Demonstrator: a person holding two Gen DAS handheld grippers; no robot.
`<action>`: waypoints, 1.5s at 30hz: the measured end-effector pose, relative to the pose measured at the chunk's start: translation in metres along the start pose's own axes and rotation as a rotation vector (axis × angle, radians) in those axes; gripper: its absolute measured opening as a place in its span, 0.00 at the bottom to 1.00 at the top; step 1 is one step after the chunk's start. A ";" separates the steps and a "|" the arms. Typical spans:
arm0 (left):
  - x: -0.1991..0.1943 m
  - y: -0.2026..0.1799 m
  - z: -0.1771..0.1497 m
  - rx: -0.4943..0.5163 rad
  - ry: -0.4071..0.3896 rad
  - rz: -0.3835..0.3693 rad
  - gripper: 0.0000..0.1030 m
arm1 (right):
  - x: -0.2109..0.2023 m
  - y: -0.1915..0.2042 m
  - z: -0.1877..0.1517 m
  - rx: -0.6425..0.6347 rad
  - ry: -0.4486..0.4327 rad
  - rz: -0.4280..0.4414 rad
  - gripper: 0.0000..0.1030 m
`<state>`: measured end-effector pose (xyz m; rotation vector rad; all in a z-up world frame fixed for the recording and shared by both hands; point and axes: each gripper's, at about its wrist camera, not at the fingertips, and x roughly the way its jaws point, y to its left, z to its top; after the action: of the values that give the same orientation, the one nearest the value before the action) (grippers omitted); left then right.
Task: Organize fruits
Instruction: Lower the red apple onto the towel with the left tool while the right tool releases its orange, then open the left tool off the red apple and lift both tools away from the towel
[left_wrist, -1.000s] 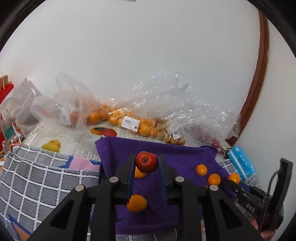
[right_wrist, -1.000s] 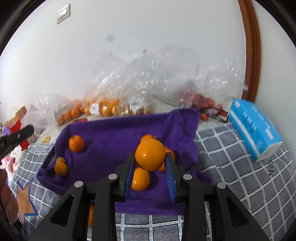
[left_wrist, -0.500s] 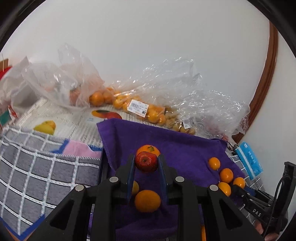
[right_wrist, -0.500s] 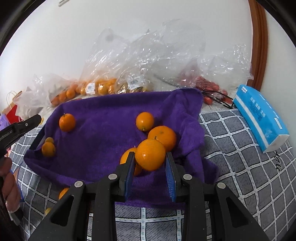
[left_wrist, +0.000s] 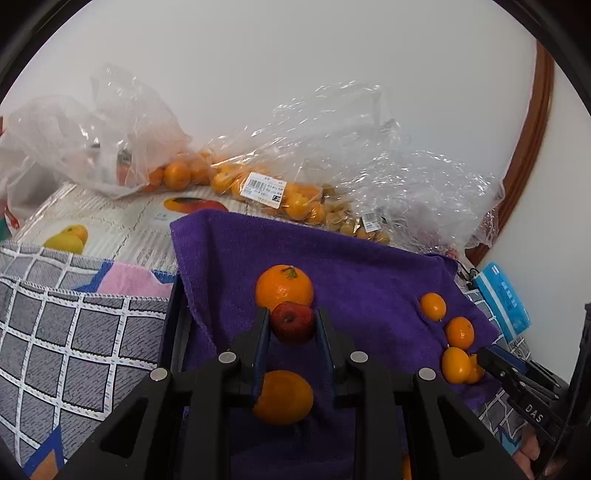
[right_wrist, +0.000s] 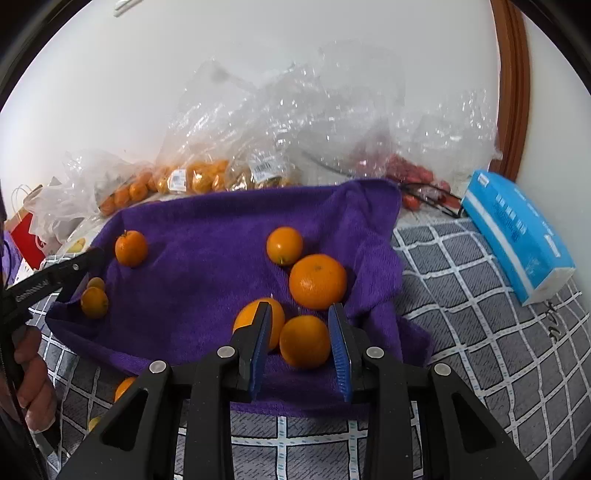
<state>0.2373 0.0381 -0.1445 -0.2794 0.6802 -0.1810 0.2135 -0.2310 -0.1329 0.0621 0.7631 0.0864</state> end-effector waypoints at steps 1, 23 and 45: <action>0.002 0.002 0.001 -0.011 0.005 0.002 0.23 | -0.001 0.000 0.000 0.000 -0.007 -0.001 0.31; 0.011 0.004 0.001 -0.023 0.032 0.032 0.24 | -0.003 0.011 -0.003 -0.049 -0.046 -0.055 0.45; -0.025 -0.012 0.000 0.031 -0.083 0.033 0.36 | -0.023 0.024 -0.003 -0.045 -0.077 -0.054 0.45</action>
<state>0.2172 0.0329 -0.1261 -0.2444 0.5991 -0.1474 0.1934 -0.2094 -0.1172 0.0023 0.6850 0.0500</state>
